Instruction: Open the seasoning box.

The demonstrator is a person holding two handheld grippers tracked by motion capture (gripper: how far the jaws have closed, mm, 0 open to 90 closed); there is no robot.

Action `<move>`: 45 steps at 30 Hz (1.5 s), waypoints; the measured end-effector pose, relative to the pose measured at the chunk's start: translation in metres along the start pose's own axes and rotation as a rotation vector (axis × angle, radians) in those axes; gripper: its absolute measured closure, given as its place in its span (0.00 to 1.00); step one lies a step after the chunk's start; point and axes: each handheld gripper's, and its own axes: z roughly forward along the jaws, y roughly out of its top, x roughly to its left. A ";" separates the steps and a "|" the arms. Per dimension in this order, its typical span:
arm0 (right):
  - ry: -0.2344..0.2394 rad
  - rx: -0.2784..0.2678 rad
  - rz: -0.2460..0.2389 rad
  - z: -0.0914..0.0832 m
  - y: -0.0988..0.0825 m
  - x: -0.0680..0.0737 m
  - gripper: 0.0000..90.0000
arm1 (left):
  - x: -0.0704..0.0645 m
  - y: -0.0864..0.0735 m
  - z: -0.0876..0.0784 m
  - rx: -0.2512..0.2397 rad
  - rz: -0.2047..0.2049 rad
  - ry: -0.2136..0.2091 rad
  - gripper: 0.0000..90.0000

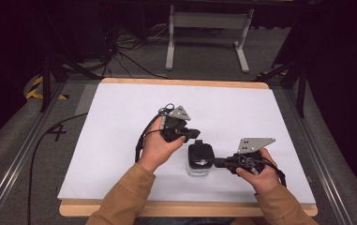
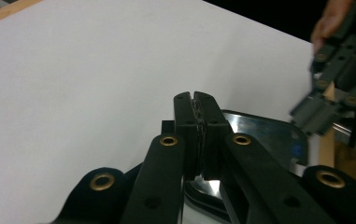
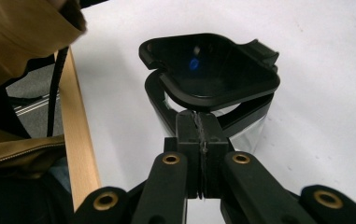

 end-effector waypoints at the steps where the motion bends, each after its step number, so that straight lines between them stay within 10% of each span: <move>1: -0.004 -0.007 -0.004 0.000 0.001 0.000 1.00 | -0.002 0.001 -0.004 0.005 0.006 -0.004 0.99; 15: -0.049 -0.138 0.014 -0.008 0.016 -0.008 1.00 | -0.026 -0.003 -0.042 0.008 0.024 -0.066 0.99; 30: -0.081 -0.214 0.027 -0.008 0.021 -0.009 1.00 | -0.030 -0.008 -0.009 0.174 0.053 -0.052 0.97; 45: -0.049 -0.129 0.032 0.006 0.008 -0.002 0.99 | -0.016 -0.003 -0.005 0.036 0.009 0.000 0.98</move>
